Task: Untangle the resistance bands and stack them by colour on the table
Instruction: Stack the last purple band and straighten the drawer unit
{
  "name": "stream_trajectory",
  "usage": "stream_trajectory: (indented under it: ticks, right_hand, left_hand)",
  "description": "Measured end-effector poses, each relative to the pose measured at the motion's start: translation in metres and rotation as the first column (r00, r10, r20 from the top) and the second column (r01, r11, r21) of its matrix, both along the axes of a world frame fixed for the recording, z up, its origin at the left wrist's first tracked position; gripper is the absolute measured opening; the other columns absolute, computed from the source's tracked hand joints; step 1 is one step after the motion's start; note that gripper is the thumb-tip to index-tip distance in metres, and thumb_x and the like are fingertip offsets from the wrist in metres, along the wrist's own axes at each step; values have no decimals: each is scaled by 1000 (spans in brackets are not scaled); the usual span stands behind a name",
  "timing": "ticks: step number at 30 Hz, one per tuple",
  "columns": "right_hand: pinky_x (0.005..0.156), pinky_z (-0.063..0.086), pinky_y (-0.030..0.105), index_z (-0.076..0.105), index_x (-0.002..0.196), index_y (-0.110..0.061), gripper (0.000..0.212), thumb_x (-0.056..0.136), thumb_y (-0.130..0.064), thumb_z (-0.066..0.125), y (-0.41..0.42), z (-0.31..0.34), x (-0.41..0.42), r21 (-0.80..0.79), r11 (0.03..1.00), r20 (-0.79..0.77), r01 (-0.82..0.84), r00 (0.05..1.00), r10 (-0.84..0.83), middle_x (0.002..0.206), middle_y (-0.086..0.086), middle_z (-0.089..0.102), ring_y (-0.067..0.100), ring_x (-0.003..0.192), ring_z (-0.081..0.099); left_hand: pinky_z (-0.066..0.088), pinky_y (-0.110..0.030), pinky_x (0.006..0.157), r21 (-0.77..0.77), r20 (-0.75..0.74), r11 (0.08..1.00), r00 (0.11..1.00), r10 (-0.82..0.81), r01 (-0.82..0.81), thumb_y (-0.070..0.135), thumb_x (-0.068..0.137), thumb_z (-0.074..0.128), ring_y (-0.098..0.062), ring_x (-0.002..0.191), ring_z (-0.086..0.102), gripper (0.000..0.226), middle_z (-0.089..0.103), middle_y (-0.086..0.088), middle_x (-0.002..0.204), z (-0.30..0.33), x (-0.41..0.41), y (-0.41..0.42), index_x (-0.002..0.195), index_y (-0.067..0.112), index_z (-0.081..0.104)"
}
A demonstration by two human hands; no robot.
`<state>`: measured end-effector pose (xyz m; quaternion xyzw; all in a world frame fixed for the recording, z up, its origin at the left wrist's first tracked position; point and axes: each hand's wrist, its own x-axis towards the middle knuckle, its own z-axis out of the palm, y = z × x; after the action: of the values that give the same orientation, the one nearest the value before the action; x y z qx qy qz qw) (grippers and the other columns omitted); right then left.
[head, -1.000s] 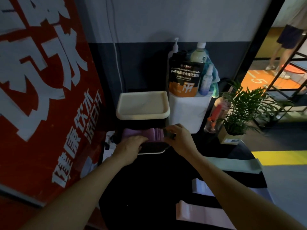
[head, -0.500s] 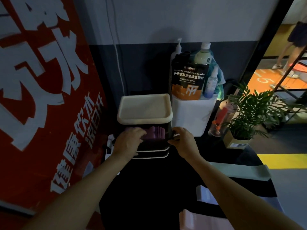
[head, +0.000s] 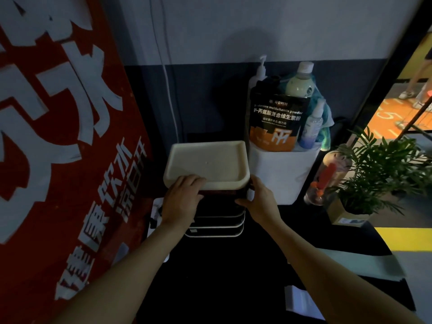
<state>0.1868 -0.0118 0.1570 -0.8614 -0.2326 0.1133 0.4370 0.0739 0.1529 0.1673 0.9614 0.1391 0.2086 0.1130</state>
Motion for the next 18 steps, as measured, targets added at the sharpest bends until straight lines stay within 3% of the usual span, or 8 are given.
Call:
stream_trajectory:
  ticks: [4, 12, 15, 18]
  right_hand:
    - [88, 42, 27, 48, 129, -15, 59, 76, -9, 74, 4, -7, 2, 74, 996, 4, 58, 998, -58, 122, 4, 61, 22, 117, 54]
    - [88, 48, 35, 53, 124, -14, 54, 75, -10, 75, 5, -13, 2, 106, 990, 44, 94, 994, -99, 116, 4, 64, 23, 110, 57]
    - [88, 47, 34, 51, 125, -14, 53, 76, -11, 74, 4, -13, 0, 86, 992, 33, 89, 995, -92, 118, 4, 63, 23, 112, 57]
    - [92, 46, 36, 50, 128, -13, 55, 78, -13, 73, 0, -14, -6, 70, 994, 6, 78, 997, -79, 123, 6, 61, 25, 115, 55]
  left_hand:
    - [54, -37, 64, 12, 71, 1000, 997, 16, -16, 1, 66, 76, -27, 82, 61, 28, 66, -2, 91, -1, 6, 0, 91, 11, 67]
    - [51, -33, 64, -3, 81, 999, 996, 39, -39, 1, 67, 74, -27, 82, 60, 26, 66, 0, 89, -6, 9, -2, 89, 12, 67]
    - [48, -29, 74, 11, 93, 1000, 995, 22, -23, 0, 67, 76, -27, 87, 62, 34, 67, -2, 96, -8, 4, -2, 97, 11, 68]
    - [41, -30, 92, 11, 69, 1000, 997, -19, 19, 2, 71, 74, -27, 106, 60, 48, 63, -3, 118, -13, -7, -2, 116, 11, 63]
